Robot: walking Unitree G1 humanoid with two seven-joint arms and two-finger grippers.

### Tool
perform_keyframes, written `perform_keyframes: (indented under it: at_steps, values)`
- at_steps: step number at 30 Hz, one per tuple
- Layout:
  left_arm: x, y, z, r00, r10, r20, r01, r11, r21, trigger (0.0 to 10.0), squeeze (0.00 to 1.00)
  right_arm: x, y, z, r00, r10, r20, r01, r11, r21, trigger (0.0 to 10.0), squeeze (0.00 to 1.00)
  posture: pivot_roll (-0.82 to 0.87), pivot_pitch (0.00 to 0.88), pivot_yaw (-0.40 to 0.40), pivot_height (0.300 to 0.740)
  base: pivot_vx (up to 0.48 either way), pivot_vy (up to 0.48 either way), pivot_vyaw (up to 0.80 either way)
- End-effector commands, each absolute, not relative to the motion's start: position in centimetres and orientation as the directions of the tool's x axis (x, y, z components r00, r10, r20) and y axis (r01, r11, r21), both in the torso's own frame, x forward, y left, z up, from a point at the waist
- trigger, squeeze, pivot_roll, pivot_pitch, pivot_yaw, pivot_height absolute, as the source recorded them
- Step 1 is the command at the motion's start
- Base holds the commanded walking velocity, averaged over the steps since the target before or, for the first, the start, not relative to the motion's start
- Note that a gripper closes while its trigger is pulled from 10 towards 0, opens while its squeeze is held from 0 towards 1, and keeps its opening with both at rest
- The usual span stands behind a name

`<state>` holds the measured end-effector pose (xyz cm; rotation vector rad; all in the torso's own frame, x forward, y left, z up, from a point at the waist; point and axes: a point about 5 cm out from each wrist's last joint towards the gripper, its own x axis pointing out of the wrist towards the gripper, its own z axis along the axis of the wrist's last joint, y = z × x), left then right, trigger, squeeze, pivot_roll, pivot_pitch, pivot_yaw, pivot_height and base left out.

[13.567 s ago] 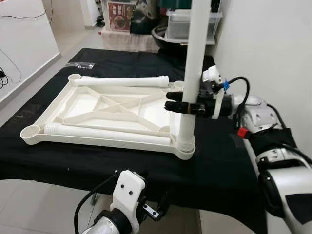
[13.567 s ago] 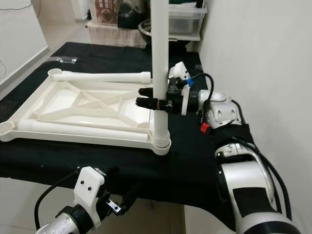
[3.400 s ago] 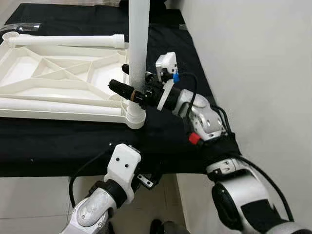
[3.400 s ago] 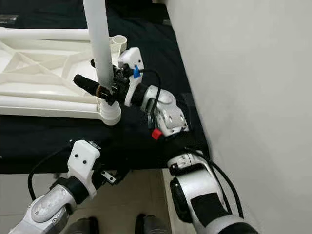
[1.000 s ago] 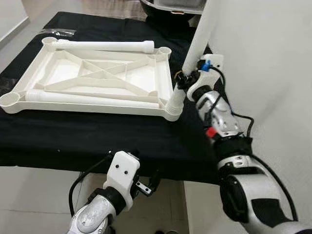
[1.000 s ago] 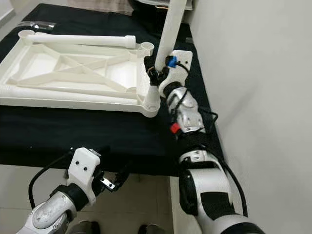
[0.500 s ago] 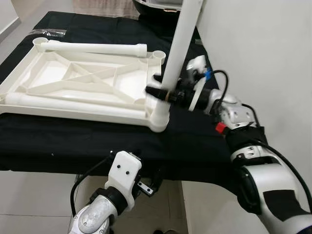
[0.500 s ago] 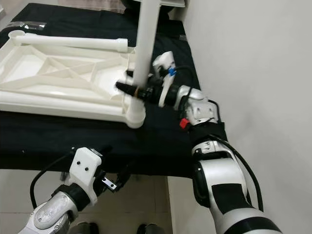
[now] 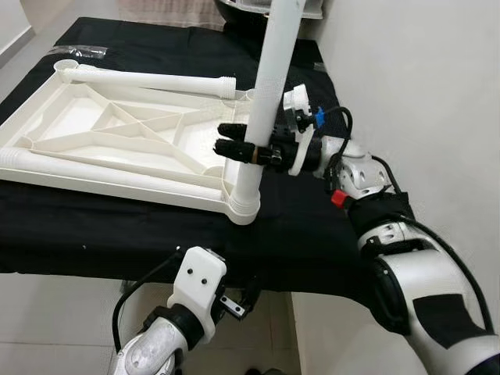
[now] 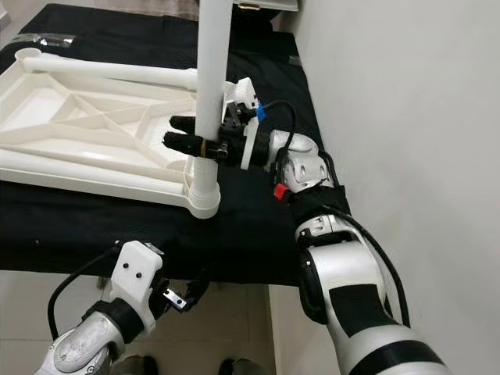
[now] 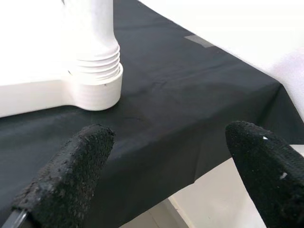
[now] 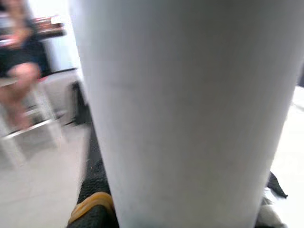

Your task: Building children table

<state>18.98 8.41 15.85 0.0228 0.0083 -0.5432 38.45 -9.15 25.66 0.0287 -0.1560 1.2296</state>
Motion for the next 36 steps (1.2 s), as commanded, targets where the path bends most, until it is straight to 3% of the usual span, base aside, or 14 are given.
perform_keyframes:
  at_steps: [1,2,7,11,15,21,22,23,24,28,29,30,31,36]
  values:
    - [18.9,8.1,15.3,0.852,-0.523,-0.031,0.524,0.852,0.009,10.0,0.00,39.3,-10.3,24.8,0.526,0.835,0.163,-0.845,0.535,-0.012,0.0,0.00,0.14,0.100,-0.137,0.740,0.000,0.000,0.00]
    - [18.9,8.1,15.3,0.852,-0.523,-0.031,0.524,0.852,0.009,10.0,0.00,39.3,-10.3,24.8,0.526,0.835,0.163,-0.845,0.535,-0.012,0.0,0.00,0.14,0.100,-0.137,0.740,0.000,0.000,0.00]
    - [19.1,8.2,15.1,0.848,-0.529,-0.033,0.529,0.848,0.012,10.0,0.00,41.1,-14.6,22.6,0.976,0.214,0.028,-0.213,0.977,-0.025,0.0,0.00,0.12,0.097,-0.123,0.740,0.000,0.000,0.00]
    - [19.2,8.3,15.1,0.848,-0.529,-0.033,0.529,0.848,0.013,10.0,0.00,41.0,-15.5,22.2,0.997,0.075,0.010,-0.074,0.996,-0.057,0.0,0.00,0.12,0.098,-0.121,0.740,0.000,0.000,0.00]
    - [19.3,8.3,15.2,0.848,-0.529,-0.031,0.530,0.848,0.020,10.0,0.00,39.8,-15.9,21.0,0.953,-0.301,-0.037,0.303,0.948,0.099,0.0,0.00,0.12,0.110,-0.121,0.740,0.000,0.000,0.00]
    - [19.2,8.4,15.2,0.850,-0.526,-0.031,0.527,0.850,0.021,10.0,0.00,39.4,-14.3,21.0,0.936,-0.351,-0.039,0.352,0.921,0.166,0.0,0.00,0.13,0.117,-0.122,0.740,0.000,0.000,0.00]
    - [19.2,8.4,15.2,0.851,-0.524,-0.032,0.524,0.851,0.019,10.0,0.00,39.4,-13.3,21.2,0.939,-0.344,-0.024,0.342,0.920,0.191,10.0,0.00,0.13,0.119,-0.118,0.740,0.000,0.000,0.00]
    - [19.2,8.4,15.2,0.851,-0.524,-0.032,0.524,0.851,0.019,10.0,0.00,39.4,-13.3,21.2,0.939,-0.344,-0.024,0.342,0.920,0.191,10.0,0.00,0.13,0.119,-0.118,0.740,0.000,0.000,0.00]
    - [19.2,8.5,15.2,0.852,-0.523,-0.033,0.523,0.852,0.017,10.0,0.00,39.4,-12.6,21.9,0.948,-0.316,0.037,0.302,0.930,0.207,10.0,1.00,0.13,0.121,-0.121,0.740,0.000,0.000,0.00]
    - [19.3,8.5,15.1,0.852,-0.522,-0.034,0.523,0.852,0.016,10.0,0.00,39.5,-12.2,22.5,0.957,-0.276,0.090,0.252,0.943,0.216,10.0,1.00,0.13,0.122,-0.120,0.740,0.000,0.000,0.00]
    - [19.3,8.4,15.1,0.852,-0.522,-0.034,0.523,0.852,0.016,10.0,0.00,39.6,-12.3,23.0,0.964,-0.229,0.133,0.194,0.953,0.233,10.0,0.77,0.13,0.123,-0.121,0.740,0.000,0.000,0.00]
    - [19.3,8.4,15.1,0.852,-0.522,-0.034,0.523,0.852,0.016,10.0,0.00,39.6,-12.3,23.0,0.964,-0.229,0.133,0.194,0.953,0.233,10.0,0.77,0.13,0.123,-0.121,0.740,0.000,0.000,0.00]
    - [19.4,8.4,15.1,0.852,-0.523,-0.033,0.524,0.852,0.015,10.0,0.00,39.8,-13.3,23.7,0.965,-0.189,0.182,0.147,0.964,0.221,10.0,0.00,0.12,0.125,-0.117,0.740,0.000,0.000,0.00]
    - [19.7,8.3,15.2,0.849,-0.527,-0.029,0.527,0.849,0.014,10.0,0.00,40.4,-16.0,24.2,0.958,0.185,0.220,-0.228,0.955,0.190,10.0,0.00,0.11,0.136,-0.116,0.740,0.000,0.000,0.00]
